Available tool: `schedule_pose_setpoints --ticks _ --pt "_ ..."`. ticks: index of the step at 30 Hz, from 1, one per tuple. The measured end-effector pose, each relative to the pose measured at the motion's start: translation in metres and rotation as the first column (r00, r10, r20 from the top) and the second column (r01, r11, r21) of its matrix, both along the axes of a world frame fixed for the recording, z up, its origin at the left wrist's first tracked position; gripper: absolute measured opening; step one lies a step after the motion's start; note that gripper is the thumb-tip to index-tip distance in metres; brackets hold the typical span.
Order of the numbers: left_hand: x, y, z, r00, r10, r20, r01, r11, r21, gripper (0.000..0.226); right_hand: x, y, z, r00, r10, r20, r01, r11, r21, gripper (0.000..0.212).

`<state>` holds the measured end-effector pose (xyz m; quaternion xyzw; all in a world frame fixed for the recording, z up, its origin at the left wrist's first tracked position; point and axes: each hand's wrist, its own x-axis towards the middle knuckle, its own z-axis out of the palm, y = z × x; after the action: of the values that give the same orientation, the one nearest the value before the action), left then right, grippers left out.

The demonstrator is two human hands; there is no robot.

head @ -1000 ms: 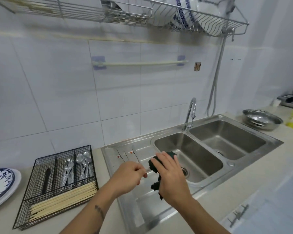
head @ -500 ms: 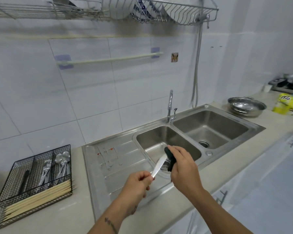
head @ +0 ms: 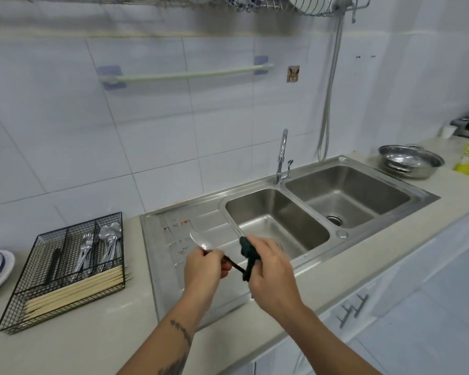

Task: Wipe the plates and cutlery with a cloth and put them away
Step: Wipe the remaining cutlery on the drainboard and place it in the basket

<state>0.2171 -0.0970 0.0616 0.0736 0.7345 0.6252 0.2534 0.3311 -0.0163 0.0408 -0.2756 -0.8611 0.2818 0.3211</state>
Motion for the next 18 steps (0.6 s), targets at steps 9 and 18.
schedule_pose_setpoints --ticks 9,18 --pt "-0.071 -0.064 0.016 0.884 0.026 0.466 -0.192 0.930 0.312 0.007 -0.072 -0.053 -0.026 0.957 -0.074 0.281 -0.012 0.957 0.291 0.077" --pt "-0.151 -0.137 0.010 0.887 -0.002 0.461 -0.155 0.940 0.303 0.010 -0.138 -0.110 -0.027 0.950 -0.135 0.281 -0.014 0.883 0.470 0.082"
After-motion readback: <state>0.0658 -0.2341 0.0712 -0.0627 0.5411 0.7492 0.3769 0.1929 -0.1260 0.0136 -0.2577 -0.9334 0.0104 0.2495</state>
